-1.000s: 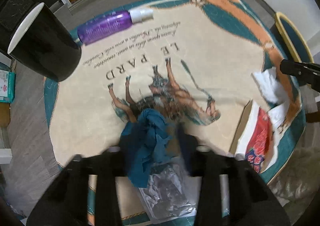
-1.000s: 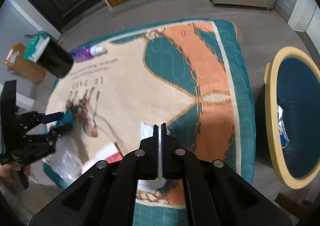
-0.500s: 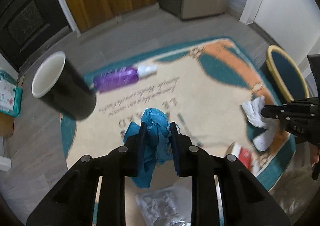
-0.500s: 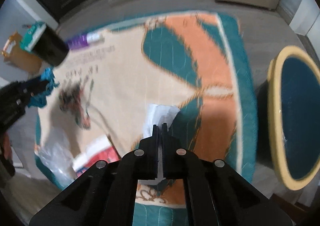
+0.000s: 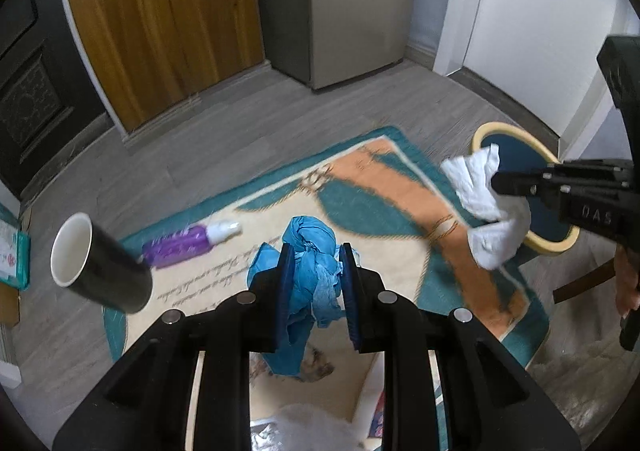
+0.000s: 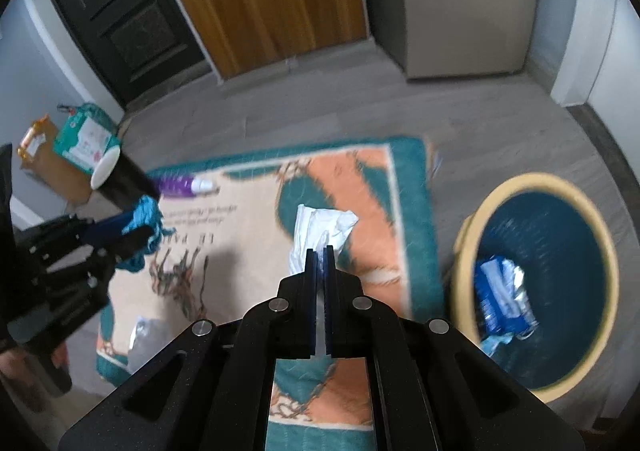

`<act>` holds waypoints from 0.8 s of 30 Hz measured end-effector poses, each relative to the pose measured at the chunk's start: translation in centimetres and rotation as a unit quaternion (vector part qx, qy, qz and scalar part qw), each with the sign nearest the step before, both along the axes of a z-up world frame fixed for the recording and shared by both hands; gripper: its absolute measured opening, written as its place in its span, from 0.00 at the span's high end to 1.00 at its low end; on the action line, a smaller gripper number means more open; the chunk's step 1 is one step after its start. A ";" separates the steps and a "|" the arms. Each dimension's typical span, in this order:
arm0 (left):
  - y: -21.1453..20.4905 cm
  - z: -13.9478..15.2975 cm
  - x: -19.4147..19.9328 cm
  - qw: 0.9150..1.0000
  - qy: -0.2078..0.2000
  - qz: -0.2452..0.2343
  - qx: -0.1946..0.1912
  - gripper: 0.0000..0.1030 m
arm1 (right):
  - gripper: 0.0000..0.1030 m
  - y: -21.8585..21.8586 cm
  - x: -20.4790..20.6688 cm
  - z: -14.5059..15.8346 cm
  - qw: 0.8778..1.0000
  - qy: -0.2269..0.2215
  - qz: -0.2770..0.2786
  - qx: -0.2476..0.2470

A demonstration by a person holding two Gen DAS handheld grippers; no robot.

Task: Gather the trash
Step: 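Carry cloth and tissue over the wastebasket and open both tools to drop them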

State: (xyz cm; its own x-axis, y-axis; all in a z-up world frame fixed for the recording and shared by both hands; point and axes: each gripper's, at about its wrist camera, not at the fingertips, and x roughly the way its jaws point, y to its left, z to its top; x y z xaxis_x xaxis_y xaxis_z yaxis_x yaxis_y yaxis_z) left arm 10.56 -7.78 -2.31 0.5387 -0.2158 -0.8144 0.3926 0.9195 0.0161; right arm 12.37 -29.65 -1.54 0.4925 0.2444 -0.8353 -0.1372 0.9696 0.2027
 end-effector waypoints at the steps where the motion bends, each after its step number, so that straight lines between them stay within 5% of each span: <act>1: -0.5 0.2 0.0 1.000 -0.004 -0.003 -0.002 0.78 | 0.96 -0.4 0.1 0.4 1.000 -0.005 -0.004 0.001; 8: -4.7 0.3 0.2 0.999 -0.013 -0.030 -0.005 0.78 | 0.96 -4.6 -0.2 2.6 0.998 -0.042 -0.041 -0.010; 24: -17.4 -0.5 -0.4 0.992 -0.030 -0.121 -0.016 0.78 | 0.96 -17.8 -0.2 2.9 0.986 -0.042 -0.162 -0.028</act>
